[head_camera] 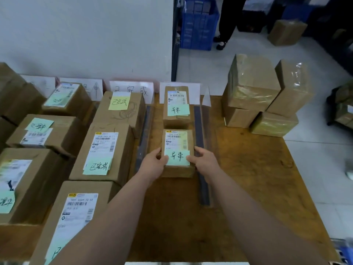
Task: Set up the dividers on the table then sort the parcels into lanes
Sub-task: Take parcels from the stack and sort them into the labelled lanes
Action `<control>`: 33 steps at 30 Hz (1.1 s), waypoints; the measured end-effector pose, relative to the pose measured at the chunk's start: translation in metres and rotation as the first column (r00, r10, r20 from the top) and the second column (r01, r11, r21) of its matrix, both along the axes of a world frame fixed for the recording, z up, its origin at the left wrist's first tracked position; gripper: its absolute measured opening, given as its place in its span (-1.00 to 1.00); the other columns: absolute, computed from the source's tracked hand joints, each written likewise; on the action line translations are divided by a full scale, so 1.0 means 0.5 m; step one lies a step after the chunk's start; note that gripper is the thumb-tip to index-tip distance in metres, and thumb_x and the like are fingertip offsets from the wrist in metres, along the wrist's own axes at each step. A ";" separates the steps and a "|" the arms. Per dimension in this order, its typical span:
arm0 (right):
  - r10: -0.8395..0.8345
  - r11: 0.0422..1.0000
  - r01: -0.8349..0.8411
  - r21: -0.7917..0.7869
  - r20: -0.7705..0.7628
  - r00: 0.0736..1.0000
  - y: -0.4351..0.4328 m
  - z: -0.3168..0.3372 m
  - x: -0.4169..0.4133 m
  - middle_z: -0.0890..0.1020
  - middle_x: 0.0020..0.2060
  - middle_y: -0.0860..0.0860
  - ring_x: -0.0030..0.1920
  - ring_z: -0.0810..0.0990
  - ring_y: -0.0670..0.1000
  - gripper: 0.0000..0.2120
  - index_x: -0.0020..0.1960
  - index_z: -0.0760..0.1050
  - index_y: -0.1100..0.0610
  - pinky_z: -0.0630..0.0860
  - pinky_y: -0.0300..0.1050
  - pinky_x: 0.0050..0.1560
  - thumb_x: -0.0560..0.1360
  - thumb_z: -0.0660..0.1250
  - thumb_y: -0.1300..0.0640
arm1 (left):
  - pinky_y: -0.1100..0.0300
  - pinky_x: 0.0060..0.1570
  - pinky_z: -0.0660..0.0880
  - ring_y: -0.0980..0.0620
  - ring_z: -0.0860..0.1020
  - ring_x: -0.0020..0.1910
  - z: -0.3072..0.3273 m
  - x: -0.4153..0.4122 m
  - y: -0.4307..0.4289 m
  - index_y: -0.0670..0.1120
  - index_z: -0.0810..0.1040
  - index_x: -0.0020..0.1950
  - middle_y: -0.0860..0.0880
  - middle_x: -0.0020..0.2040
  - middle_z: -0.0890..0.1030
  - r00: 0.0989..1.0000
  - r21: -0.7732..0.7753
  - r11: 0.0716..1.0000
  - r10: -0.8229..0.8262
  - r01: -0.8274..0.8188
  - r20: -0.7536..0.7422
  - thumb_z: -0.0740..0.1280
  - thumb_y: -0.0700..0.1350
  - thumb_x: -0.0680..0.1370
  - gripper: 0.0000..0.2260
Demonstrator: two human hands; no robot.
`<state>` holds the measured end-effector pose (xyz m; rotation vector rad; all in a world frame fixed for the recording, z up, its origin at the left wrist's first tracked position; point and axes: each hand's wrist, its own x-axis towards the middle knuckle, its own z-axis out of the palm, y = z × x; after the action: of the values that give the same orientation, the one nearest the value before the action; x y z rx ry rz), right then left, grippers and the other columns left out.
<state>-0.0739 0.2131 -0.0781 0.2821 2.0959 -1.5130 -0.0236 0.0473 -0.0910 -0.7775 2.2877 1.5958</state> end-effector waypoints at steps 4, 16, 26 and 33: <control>0.002 1.000 -0.002 0.005 -0.016 1.000 -0.004 -0.017 -0.006 0.56 0.24 0.06 -0.08 0.57 -0.13 -0.44 0.48 0.28 0.07 0.58 -0.26 -0.24 0.53 0.35 0.23 | 0.18 -0.09 0.62 0.02 0.59 0.16 -0.016 -0.005 0.000 0.04 0.31 0.52 -0.04 0.29 0.57 1.000 -0.005 1.000 0.015 -0.015 -0.003 0.24 -0.07 0.65 -0.57; 0.061 0.990 -0.045 0.134 -0.123 0.991 -0.009 -0.009 -0.003 0.55 0.25 0.06 0.06 0.58 -0.05 -0.50 0.46 0.31 0.12 0.63 -0.19 -0.12 0.55 0.33 0.14 | 0.31 -0.32 0.55 0.00 0.59 0.15 0.002 -0.011 0.018 -0.03 0.34 0.47 -0.08 0.30 0.55 1.000 -0.151 0.989 -0.001 -0.002 -0.024 0.20 -0.08 0.67 -0.64; 0.224 0.904 -0.011 0.427 -0.451 0.864 0.046 0.127 0.013 0.42 0.40 -0.03 0.36 0.41 -0.05 -0.54 0.45 0.32 0.00 0.40 -0.18 0.22 0.57 0.29 0.04 | 0.02 0.21 0.53 -0.01 0.49 0.32 0.150 -0.037 0.042 0.02 0.33 0.50 -0.01 0.45 0.42 0.927 -0.603 0.783 -0.324 0.151 -0.188 0.24 0.05 0.62 -0.56; 0.248 0.841 0.098 0.532 -0.541 0.804 0.158 0.228 -0.002 0.43 0.40 -0.03 0.39 0.38 -0.05 -0.55 0.46 0.33 0.04 0.30 -0.18 0.34 0.59 0.27 0.02 | 0.08 0.17 0.51 -0.01 0.53 0.21 0.274 -0.084 0.144 -0.02 0.40 0.43 -0.03 0.33 0.52 0.822 -0.686 0.705 -0.491 0.179 -0.290 0.21 0.05 0.63 -0.62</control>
<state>-0.0746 0.2920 0.0360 -0.1166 2.9887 -0.9893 -0.0655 0.1191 0.0460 -0.0168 3.1434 0.8658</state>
